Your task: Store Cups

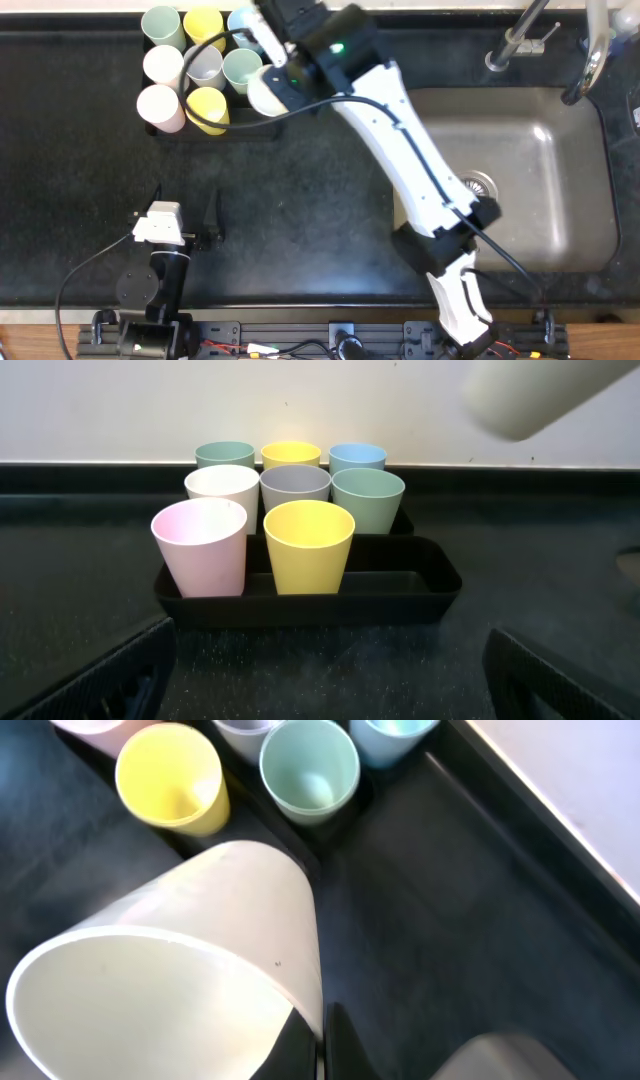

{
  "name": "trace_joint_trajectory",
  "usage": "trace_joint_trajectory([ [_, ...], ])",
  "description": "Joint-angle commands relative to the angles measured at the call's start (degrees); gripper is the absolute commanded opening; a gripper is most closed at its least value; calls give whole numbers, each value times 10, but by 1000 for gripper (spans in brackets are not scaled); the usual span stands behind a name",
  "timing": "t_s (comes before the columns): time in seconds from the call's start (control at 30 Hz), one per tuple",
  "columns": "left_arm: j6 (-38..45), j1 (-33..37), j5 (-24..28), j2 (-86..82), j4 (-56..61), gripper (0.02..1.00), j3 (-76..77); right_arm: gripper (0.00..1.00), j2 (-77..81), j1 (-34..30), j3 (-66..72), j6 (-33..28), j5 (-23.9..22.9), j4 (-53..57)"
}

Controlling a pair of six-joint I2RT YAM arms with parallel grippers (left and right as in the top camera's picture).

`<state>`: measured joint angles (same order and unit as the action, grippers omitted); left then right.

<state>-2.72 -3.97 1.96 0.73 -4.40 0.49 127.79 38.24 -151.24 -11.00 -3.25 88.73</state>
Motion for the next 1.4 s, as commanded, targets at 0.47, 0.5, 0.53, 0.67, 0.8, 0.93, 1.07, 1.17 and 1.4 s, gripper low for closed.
trace_joint_trajectory([
  [0.47,12,6,5,-6,-2,1000,0,42,96,0,-19,16,35,-39],
  [0.5,12,6,5,-6,-2,998,0,42,99,1,-19,16,35,-38],
  [0.53,12,6,5,-6,-2,998,0,42,103,1,-19,16,35,-37],
  [0.67,12,6,5,-6,-2,1000,0,42,113,1,-19,16,35,-35],
  [0.8,12,6,5,-6,-2,998,0,45,121,2,-19,13,39,-35],
  [0.93,12,6,5,-6,-2,998,0,42,131,7,-19,9,38,-35],
  [1.07,12,6,6,-6,-2,998,0,42,143,10,-19,3,38,-35],
  [1.17,12,6,5,-6,-2,998,0,45,146,11,-18,0,37,-36],
  [1.4,12,6,5,-6,-2,1000,0,47,158,11,-18,-6,37,-44],
])
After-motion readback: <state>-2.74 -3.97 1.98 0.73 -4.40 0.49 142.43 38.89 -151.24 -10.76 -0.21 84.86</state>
